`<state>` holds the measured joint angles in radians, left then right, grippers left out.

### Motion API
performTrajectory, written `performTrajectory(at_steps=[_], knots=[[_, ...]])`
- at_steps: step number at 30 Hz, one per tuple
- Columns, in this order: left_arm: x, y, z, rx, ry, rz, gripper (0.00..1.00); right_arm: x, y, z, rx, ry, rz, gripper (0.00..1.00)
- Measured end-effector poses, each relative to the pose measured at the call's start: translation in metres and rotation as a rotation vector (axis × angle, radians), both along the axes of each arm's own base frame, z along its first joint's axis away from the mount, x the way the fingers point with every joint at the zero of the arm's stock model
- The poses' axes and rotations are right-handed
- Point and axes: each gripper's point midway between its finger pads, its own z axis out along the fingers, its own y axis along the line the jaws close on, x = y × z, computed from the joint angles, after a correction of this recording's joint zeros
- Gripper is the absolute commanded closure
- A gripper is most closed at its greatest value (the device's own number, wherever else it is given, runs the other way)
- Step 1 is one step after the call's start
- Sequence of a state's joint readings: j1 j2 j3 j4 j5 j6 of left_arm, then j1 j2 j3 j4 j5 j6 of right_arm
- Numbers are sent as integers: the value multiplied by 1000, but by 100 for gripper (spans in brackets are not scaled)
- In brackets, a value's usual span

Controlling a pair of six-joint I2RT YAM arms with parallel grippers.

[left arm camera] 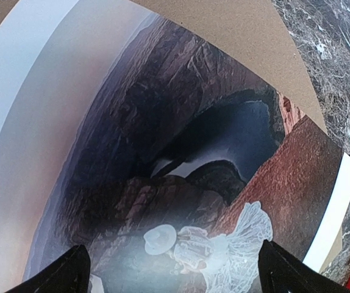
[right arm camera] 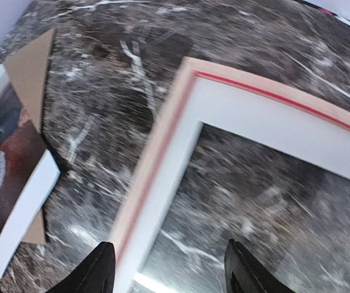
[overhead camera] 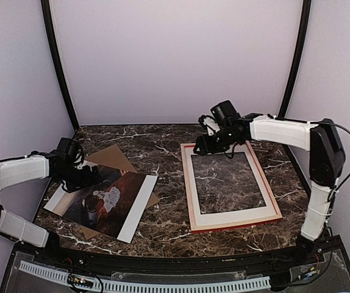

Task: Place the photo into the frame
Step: Pick up the photo from the backboard.

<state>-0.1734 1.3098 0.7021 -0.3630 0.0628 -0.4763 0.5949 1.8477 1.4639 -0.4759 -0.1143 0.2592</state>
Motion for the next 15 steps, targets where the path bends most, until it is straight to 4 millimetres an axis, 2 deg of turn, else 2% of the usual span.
performTrajectory(at_steps=[4, 7, 9, 11, 15], knots=[[-8, 7, 5, 1, 10, 23, 1, 0, 79, -13, 82, 15, 131, 41], [-14, 11, 2, -2, 22, 36, 1, -6, 124, -32, 130, 60, 198, 42], [-16, 10, -1, -14, 32, 41, 1, -10, 144, -46, 155, 98, 223, 43], [-18, 8, -4, -35, 39, 44, 1, -13, 155, -59, 169, 136, 231, 44], [-16, 2, -9, -74, 37, 40, 2, -22, 167, -82, 193, 217, 229, 48]])
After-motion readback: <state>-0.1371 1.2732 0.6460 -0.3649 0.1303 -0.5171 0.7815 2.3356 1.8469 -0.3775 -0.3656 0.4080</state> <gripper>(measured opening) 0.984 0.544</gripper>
